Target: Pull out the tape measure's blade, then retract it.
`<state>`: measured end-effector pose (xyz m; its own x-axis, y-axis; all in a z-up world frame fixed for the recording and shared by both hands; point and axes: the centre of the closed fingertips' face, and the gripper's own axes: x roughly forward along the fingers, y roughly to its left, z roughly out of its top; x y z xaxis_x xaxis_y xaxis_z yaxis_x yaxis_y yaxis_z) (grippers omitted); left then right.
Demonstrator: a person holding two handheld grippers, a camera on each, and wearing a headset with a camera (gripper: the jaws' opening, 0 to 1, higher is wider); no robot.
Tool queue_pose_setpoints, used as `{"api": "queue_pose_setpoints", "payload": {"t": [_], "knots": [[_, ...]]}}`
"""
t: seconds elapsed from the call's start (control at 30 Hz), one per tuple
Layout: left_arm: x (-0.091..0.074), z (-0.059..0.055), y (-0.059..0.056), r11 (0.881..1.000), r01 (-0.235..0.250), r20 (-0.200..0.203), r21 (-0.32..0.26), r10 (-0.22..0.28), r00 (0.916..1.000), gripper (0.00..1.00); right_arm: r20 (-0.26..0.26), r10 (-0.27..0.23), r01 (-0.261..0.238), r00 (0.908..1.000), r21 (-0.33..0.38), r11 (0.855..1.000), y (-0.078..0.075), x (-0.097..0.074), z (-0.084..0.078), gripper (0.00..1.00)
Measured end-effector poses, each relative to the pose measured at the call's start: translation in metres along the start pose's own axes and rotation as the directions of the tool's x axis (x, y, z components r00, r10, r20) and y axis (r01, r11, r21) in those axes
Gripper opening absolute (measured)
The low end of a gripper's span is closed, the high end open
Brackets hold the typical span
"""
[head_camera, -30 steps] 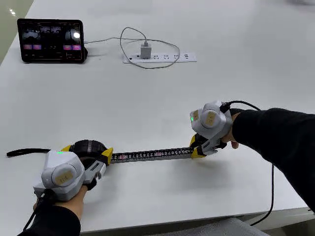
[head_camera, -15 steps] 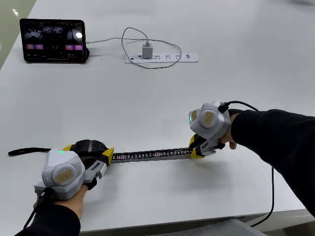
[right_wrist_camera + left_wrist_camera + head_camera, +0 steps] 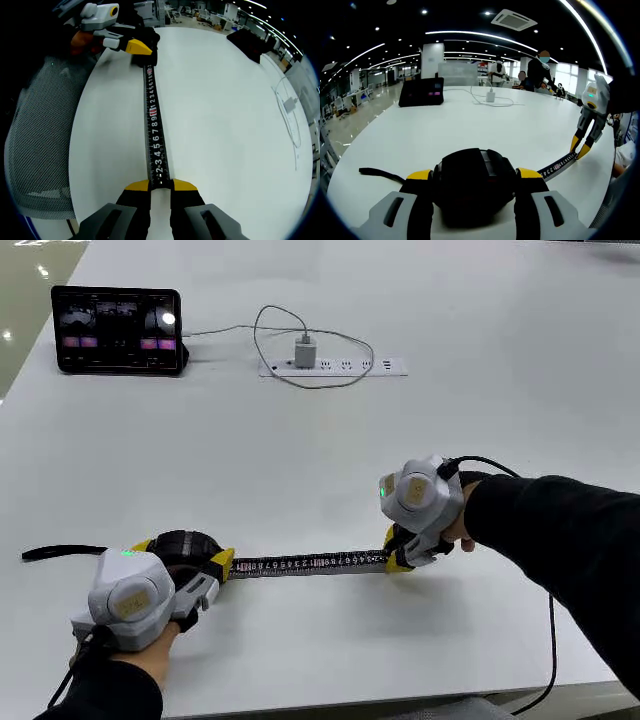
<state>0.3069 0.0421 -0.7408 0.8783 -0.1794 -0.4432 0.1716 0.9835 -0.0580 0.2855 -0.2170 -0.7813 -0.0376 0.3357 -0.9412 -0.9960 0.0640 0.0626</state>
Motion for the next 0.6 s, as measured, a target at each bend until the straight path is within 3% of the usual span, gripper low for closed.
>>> {"api": "queue_pose_setpoints", "payload": {"t": [0.3, 0.53, 0.6], "knots": [[-0.0001, -0.0002, -0.0004, 1.000, 0.000, -0.003, 0.002, 0.000, 1.0000, 0.61, 0.004, -0.011, 0.011, 0.9999, 0.014, 1.000, -0.0003, 0.0004, 0.0010, 0.10], [-0.0001, -0.0004, -0.0004, 1.000, -0.001, -0.006, 0.003, 0.001, 1.0000, 0.61, -0.009, -0.017, 0.017, 0.9998, -0.021, 1.000, 0.0018, 0.0013, 0.0032, 0.10], [-0.0003, -0.0003, -0.0007, 1.000, -0.001, -0.016, 0.005, 0.001, 0.9999, 0.61, -0.002, -0.019, 0.019, 0.9998, 0.003, 1.000, 0.0007, 0.0012, 0.0036, 0.10]]}}
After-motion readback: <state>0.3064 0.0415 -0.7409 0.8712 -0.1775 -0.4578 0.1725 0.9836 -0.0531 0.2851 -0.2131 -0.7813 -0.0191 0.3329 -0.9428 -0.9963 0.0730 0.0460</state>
